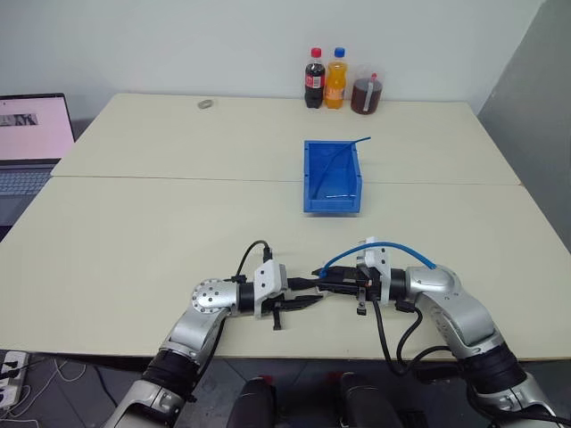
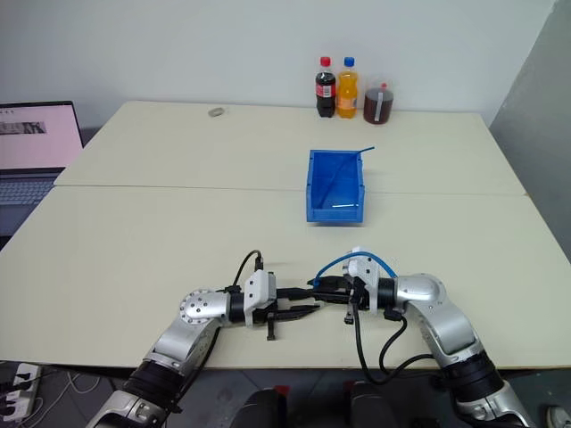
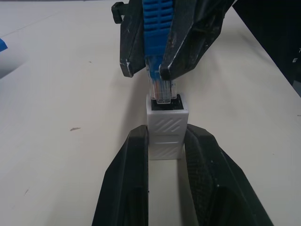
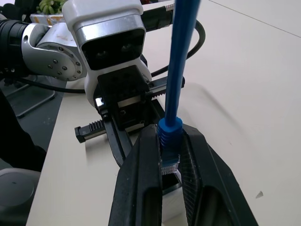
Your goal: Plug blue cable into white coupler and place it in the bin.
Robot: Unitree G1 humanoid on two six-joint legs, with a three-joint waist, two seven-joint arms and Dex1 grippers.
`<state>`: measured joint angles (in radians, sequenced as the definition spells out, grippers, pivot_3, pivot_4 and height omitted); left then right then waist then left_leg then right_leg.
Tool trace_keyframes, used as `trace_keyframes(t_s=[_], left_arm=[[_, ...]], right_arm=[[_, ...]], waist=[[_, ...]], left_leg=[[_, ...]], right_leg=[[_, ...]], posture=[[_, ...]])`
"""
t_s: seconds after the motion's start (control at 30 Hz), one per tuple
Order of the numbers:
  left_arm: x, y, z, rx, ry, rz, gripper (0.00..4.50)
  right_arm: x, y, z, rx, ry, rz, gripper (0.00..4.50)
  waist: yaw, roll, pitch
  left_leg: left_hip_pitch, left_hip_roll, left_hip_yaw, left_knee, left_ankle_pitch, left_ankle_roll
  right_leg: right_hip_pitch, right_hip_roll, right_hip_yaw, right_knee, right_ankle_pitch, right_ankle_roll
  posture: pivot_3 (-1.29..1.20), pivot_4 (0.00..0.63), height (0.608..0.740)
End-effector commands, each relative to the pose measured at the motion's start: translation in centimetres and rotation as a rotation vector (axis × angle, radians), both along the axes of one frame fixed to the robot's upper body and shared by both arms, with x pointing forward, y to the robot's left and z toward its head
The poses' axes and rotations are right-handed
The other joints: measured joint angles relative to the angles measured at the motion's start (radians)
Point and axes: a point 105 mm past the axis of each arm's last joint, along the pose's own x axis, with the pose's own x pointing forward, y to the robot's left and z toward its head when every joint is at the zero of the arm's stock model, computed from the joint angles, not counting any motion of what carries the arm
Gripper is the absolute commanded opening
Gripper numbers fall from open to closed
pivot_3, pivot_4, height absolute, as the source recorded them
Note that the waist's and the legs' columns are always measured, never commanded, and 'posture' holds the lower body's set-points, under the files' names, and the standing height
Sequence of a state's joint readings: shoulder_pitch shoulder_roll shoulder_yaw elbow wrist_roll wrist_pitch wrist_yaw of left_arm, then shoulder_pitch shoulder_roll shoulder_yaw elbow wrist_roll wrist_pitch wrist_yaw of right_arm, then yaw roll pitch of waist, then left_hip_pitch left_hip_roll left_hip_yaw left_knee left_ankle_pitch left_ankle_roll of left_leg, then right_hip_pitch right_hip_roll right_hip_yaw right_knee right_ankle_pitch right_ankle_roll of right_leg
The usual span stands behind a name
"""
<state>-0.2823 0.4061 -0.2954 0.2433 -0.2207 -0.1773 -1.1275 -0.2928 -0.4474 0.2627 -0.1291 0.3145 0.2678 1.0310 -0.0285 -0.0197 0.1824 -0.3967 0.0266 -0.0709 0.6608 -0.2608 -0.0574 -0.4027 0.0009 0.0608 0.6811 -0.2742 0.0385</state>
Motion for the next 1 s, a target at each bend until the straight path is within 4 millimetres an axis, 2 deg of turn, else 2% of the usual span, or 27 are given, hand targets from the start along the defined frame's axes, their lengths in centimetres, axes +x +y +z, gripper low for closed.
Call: trace_keyframes(t_s=[0.03,0.43,0.63,1.0], left_arm=[[-1.2,0.6,-2.7,0.081,0.106,-0.028,0.77],[-1.2,1.0,-3.6,0.113,0.149,-0.04,0.77],[-1.7,0.9,-3.9,0.118,0.181,-0.058,0.77],[-1.7,1.2,-3.9,0.119,0.176,-0.053,0.77]], right_arm=[[-0.2,0.1,-0.1,-0.006,-0.023,0.029,0.23],[-1.0,-0.4,-2.4,-0.078,-0.011,0.07,0.23],[-1.3,-0.4,-3.1,-0.091,0.002,0.07,0.23],[-0.5,-0.7,-4.4,-0.113,0.021,0.058,0.23]], waist=[[0.0,0.0,0.0],[-0.001,0.002,-0.007],[-0.001,0.002,-0.009],[-0.001,0.004,-0.02]], left_leg=[[0.0,0.0,0.0,0.0,0.0,0.0],[0.002,0.0,0.0,-0.001,0.0,0.0],[0.017,0.0,0.0,-0.002,-0.004,0.005],[0.017,0.001,0.0,-0.002,-0.005,0.004]], right_leg=[[0.0,0.0,0.0,0.0,0.0,0.0],[0.002,0.0,0.0,0.0,0.0,0.0],[0.017,0.0,0.0,-0.003,-0.006,0.001],[0.017,0.001,0.0,-0.002,-0.006,0.0]], posture=[[0.0,0.15,0.74],[0.0,0.15,0.74],[0.0,0.15,0.74],[0.0,0.15,0.74]])
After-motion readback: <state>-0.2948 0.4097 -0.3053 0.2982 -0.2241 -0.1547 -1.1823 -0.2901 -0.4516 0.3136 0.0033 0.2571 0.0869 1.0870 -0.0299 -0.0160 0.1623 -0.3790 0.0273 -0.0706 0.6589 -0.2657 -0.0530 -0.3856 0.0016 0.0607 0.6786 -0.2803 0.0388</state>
